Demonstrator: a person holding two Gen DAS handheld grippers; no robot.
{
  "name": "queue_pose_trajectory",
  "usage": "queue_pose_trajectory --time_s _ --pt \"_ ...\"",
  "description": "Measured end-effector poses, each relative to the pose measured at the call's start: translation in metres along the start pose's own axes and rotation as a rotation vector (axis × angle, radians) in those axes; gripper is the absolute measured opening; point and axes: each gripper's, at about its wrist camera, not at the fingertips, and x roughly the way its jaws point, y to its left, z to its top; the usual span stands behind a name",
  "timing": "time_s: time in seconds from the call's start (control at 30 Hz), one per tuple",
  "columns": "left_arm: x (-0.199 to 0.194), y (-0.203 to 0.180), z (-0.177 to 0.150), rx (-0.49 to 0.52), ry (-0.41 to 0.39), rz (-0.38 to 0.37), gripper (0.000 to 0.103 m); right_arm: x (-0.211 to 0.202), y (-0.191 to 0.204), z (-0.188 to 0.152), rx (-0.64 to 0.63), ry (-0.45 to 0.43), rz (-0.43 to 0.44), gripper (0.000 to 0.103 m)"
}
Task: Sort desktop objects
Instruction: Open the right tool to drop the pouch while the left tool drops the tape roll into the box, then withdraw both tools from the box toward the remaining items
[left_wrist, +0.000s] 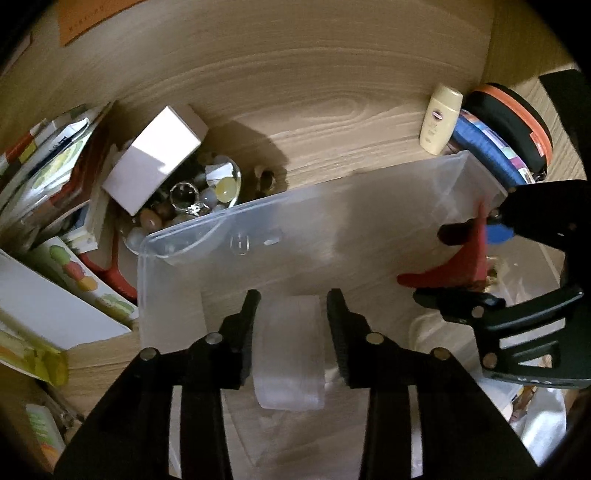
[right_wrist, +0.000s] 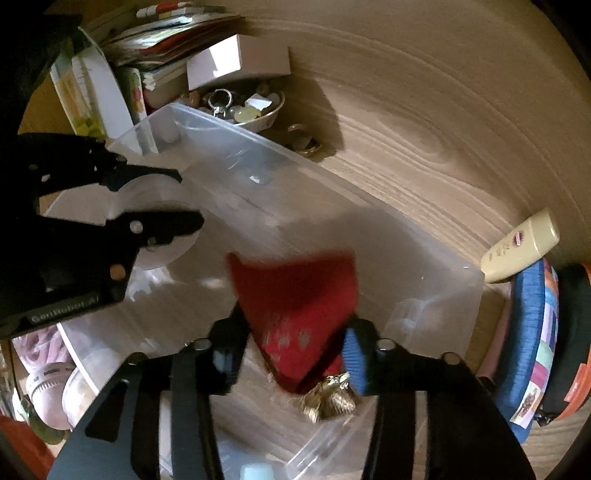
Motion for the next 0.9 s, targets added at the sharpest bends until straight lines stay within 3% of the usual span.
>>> queue_pose_trajectory --time_s 0.03,0.1,0.17,0.33,0.43,0.9 --pt "-0.001 0.001 0.000 0.001 -0.004 0.006 0.043 -0.001 0.001 0.000 -0.001 -0.003 -0.006 0.051" --pt "-0.005 0.002 0.000 -0.001 -0.011 0.002 0.060 -0.006 0.001 -0.002 0.003 -0.016 -0.029 0.065" --pt "-0.010 0.004 -0.001 -0.007 -0.022 0.002 0.067 -0.011 0.002 -0.004 0.007 -0.031 -0.028 0.066" --pt "-0.025 0.009 -0.004 -0.016 -0.051 0.020 0.072 -0.033 0.004 -0.010 0.021 -0.060 -0.047 0.069" --pt "-0.036 0.010 -0.008 -0.015 -0.081 0.047 0.089 -0.045 0.002 -0.013 0.036 -0.093 -0.080 0.082" --pt "-0.101 0.019 -0.037 -0.108 -0.165 0.069 0.095 -0.129 0.003 -0.043 0.109 -0.259 -0.126 0.083"
